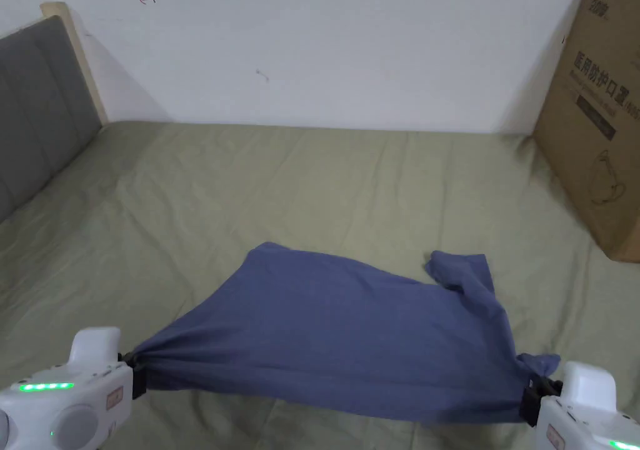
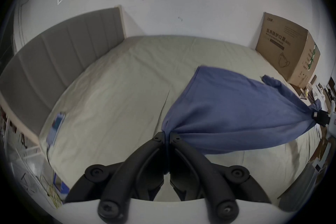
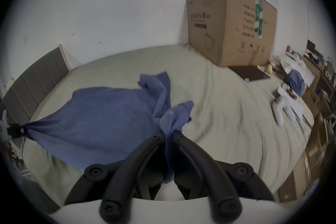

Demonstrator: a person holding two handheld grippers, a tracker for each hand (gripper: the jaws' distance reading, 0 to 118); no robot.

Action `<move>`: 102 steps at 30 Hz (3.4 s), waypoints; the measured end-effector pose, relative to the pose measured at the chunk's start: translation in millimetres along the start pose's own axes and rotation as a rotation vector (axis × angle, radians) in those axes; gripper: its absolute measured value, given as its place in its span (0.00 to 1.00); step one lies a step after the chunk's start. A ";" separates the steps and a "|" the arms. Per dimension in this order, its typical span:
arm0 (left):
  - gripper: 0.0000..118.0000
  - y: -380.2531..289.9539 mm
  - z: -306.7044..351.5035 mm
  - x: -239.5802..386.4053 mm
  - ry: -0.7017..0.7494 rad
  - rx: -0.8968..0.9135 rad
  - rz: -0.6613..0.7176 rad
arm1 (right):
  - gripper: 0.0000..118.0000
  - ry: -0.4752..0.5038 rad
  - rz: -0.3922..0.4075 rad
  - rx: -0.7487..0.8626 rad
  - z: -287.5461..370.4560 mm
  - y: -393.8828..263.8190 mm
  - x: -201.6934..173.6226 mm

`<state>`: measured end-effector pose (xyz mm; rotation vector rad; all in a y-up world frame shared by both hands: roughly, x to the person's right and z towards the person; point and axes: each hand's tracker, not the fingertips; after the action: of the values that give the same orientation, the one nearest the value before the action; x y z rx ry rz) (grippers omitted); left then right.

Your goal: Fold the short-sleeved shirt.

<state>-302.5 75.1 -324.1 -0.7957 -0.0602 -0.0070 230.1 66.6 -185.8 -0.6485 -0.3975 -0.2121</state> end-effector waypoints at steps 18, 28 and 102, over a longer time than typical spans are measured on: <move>0.04 -95.6 -8.1 -12.3 0.084 -0.299 0.064 | 0.07 -0.068 -0.066 -0.280 31.0 -100.9 8.6; 0.85 -17.5 71.1 11.1 -0.174 0.082 0.206 | 0.90 0.026 0.022 0.101 87.4 7.9 -8.6; 0.01 182.6 -103.0 158.1 -0.295 -0.044 -0.106 | 0.77 -0.062 0.003 -0.397 -153.7 9.7 28.7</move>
<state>-134.1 132.0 -517.3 -0.8317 -0.3830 0.0089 304.0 -23.6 -290.4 -1.0473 -0.4182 -0.2719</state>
